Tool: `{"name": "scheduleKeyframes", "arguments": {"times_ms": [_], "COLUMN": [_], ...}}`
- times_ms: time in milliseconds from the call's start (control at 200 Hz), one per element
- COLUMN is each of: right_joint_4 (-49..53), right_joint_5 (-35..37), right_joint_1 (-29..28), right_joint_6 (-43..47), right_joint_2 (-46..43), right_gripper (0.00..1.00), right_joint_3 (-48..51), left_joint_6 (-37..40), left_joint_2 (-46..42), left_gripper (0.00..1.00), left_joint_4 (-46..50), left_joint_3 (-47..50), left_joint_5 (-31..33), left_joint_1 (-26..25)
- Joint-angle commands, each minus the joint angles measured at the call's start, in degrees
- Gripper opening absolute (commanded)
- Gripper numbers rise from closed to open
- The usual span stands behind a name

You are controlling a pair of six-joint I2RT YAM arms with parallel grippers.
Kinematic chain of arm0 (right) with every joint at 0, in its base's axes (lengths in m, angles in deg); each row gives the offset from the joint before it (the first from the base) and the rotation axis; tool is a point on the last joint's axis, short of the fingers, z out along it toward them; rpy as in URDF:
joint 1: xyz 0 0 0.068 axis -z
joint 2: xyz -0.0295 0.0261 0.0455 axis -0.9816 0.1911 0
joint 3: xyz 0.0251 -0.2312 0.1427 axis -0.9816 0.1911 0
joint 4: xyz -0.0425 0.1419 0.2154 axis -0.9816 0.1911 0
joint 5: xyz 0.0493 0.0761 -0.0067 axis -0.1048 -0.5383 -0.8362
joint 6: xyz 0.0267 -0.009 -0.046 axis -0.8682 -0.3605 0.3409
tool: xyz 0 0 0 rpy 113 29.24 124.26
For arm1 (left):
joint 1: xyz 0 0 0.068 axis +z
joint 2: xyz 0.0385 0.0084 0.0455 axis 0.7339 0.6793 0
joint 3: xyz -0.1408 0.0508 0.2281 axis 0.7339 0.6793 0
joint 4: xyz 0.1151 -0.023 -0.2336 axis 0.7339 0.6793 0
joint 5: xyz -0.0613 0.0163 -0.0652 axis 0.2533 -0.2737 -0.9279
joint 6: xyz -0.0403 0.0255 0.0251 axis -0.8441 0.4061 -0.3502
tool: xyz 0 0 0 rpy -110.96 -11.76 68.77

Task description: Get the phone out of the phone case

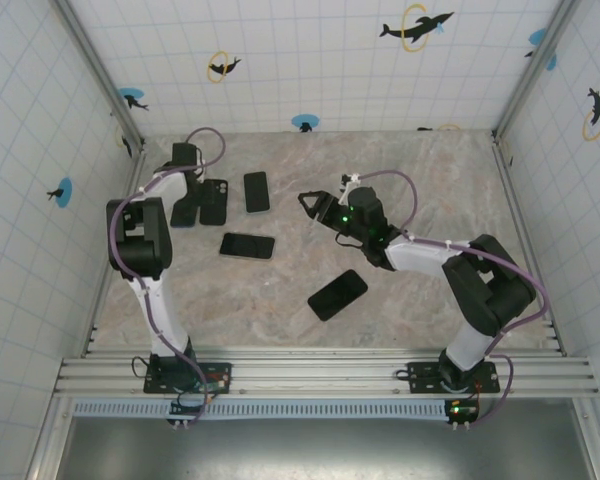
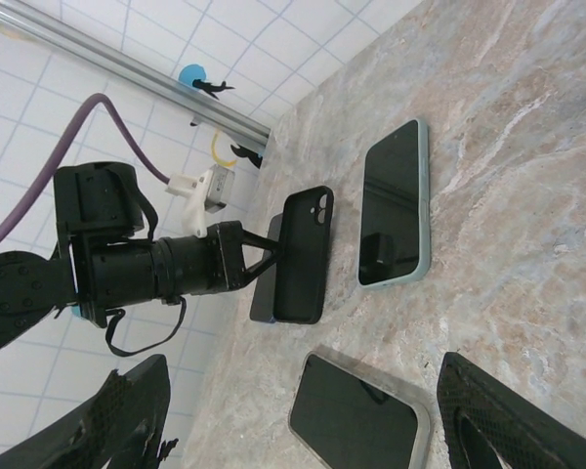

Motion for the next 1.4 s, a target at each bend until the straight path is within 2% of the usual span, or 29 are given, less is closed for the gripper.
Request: {"name": "scheduleKeyframes", "arguments": {"times_ms": [0,155,230,440,535,841,1006,1211,1391], "right_joint_4": [-0.34,-0.56,-0.73,-1.48,-1.65,-2.14,-1.8,1.55,5.66], "right_joint_5": [0.42,0.3,0.26,-0.25,-0.42,-0.8,-0.88,-1.8,-1.6], "right_joint_1": [0.48,0.66,0.88,1.04,1.05,1.08,1.17,1.65,2.27], "right_joint_6": [0.01,-0.19,-0.29,-0.85,-0.9,-1.21,-0.29,3.29,7.12], "right_joint_2": [-1.76,-1.67,-1.67,-1.32,-1.1,-0.93,-0.97,-1.8,-3.31], "right_gripper": [0.73,0.73,0.73,0.72,0.72,0.72,0.72,0.76,0.82], "right_joint_3": [1.19,1.21,1.35,1.57,1.42,1.44,1.17,0.21,-0.41], "left_joint_6": [1.93,2.23,2.5,3.98,4.56,4.79,3.61,-2.13,-6.56], "left_joint_2": [1.64,2.87,2.98,2.72,2.54,0.77,-1.94,-5.12,-8.1], "left_gripper": [0.0,0.0,0.04,0.06,0.13,0.22,0.39,0.61,0.86], "left_joint_4": [-0.48,-0.64,-0.58,0.61,1.0,1.75,3.39,8.8,9.54], "left_joint_3": [-2.47,-2.95,-3.11,-3.35,-3.3,-3.04,-4.07,-6.37,-4.23], "left_joint_5": [0.77,2.19,2.62,2.83,3.23,2.88,3.14,-4.04,-6.16], "left_joint_1": [0.06,0.05,0.05,-0.08,-0.03,-0.08,-0.1,-0.21,-4.41]}}
